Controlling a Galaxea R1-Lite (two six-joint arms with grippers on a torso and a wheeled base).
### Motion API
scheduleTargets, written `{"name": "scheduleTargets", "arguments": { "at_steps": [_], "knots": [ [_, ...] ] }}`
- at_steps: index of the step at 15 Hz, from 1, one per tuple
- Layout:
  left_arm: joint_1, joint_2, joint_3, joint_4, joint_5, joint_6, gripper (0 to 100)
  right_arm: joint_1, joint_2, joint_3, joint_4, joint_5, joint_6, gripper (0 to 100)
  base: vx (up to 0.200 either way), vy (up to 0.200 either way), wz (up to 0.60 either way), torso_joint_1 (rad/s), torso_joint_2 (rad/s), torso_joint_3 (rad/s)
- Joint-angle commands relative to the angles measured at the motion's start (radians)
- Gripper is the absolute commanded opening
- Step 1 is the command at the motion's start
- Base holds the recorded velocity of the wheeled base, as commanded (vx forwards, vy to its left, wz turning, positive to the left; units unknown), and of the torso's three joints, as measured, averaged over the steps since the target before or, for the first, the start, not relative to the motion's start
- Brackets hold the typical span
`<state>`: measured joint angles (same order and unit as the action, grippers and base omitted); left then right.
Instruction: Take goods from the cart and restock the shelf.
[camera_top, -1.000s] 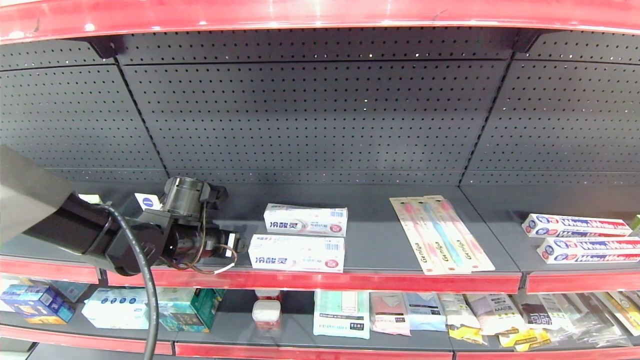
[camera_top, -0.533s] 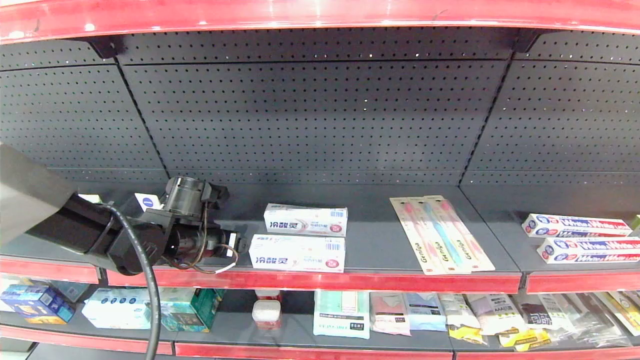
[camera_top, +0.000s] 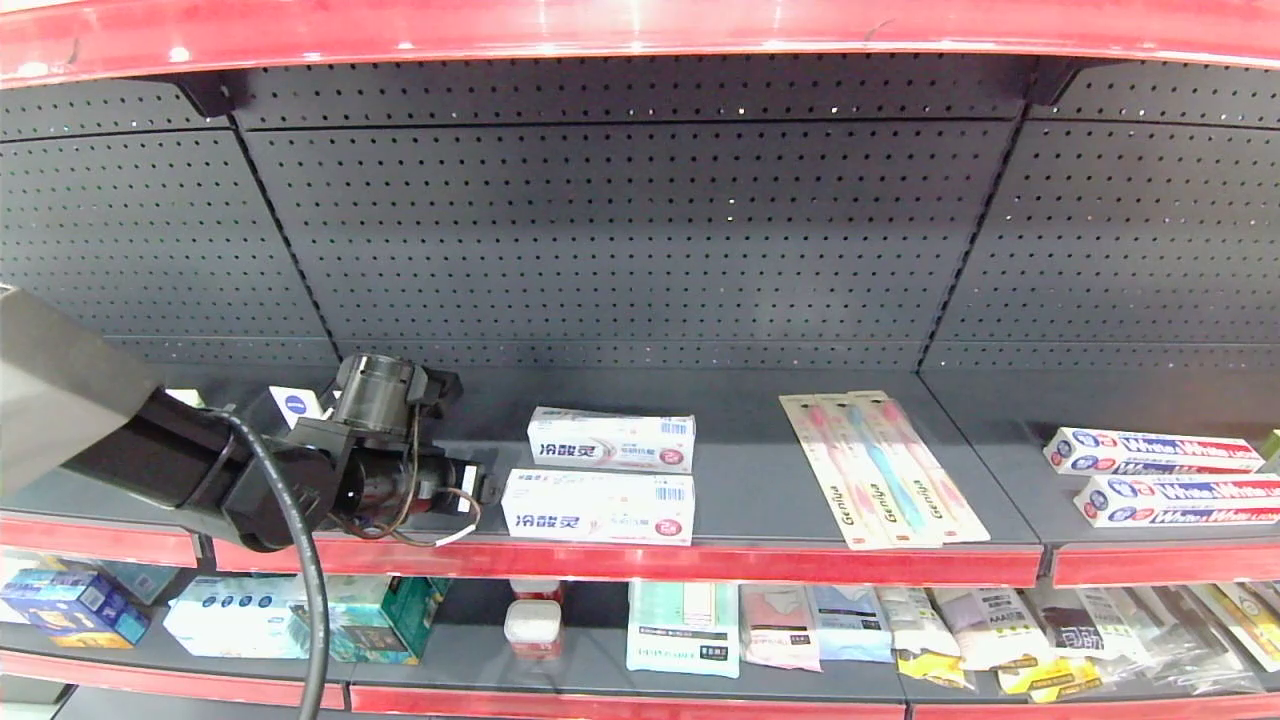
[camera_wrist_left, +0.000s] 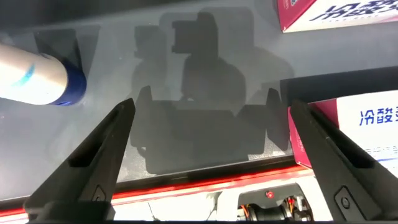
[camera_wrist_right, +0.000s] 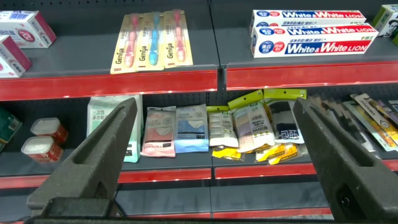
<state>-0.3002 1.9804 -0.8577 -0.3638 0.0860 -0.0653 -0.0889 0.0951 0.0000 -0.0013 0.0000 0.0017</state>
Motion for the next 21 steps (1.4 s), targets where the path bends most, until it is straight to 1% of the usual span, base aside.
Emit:
{"name": "scheduleTargets", "arguments": {
  "at_steps": [1, 8, 10, 13, 14, 15, 16, 17, 18, 20, 21],
  "knots": [
    [0.000, 0.001, 0.000, 0.002, 0.000, -0.001, 100, 0.000, 0.002, 0.000, 0.000, 0.000, 0.000, 100, 0.000, 0.000, 0.00, 0.000, 0.00, 0.000],
    [0.001, -0.002, 0.003, 0.003, 0.000, 0.001, 100, 0.000, 0.002, 0.000, 0.000, 0.000, 0.000, 100, 0.000, 0.000, 0.00, 0.000, 0.00, 0.000],
    [0.018, -0.049, 0.019, 0.013, -0.002, 0.004, 100, 0.000, 0.002, 0.000, 0.000, 0.000, 0.000, 100, 0.000, 0.000, 0.00, 0.000, 0.00, 0.000],
    [0.069, -0.173, 0.078, 0.079, -0.008, 0.013, 100, 0.000, 0.002, 0.000, 0.000, 0.000, 0.000, 100, 0.000, 0.000, 0.00, 0.000, 0.00, 0.000],
    [0.087, -0.245, 0.115, 0.112, -0.008, 0.015, 100, 0.000, 0.002, 0.000, 0.000, 0.000, 0.000, 100, 0.000, 0.000, 0.00, 0.000, 0.00, 0.000],
    [0.113, -0.321, 0.152, 0.146, -0.009, 0.025, 100, 0.000, 0.002, 0.000, 0.000, 0.000, 0.000, 100, 0.000, 0.000, 0.00, 0.000, 0.00, 0.000],
    [0.144, -0.396, 0.189, 0.183, -0.012, 0.053, 100, 0.000, 0.002, 0.000, 0.000, 0.000, 0.000, 100, 0.000, 0.000, 0.00, 0.000, 0.00, 0.000],
    [0.147, -0.402, 0.192, 0.186, -0.014, 0.056, 100, 0.000, 0.002, 0.000, 0.000, 0.000, 0.000, 100, 0.000, 0.000, 0.00, 0.000, 0.00, 0.000],
    [0.234, -0.608, 0.269, 0.266, -0.074, 0.107, 100, 0.000, 0.002, 0.000, 0.000, 0.000, 0.000, 100, 0.000, 0.000, 0.00, 0.000, 0.00, 0.000],
    [0.326, -0.821, 0.347, 0.339, -0.112, 0.108, 100, 0.000, 0.002, 0.000, 0.000, 0.000, 0.000, 100, 0.000, 0.000, 0.00, 0.000, 0.00, 0.000],
    [0.362, -0.928, 0.401, 0.364, -0.117, 0.108, 100, 0.000, 0.002, 0.000, 0.000, 0.000, 0.000, 100, 0.000, 0.000, 0.00, 0.000, 0.00, 0.000]
  ]
}}
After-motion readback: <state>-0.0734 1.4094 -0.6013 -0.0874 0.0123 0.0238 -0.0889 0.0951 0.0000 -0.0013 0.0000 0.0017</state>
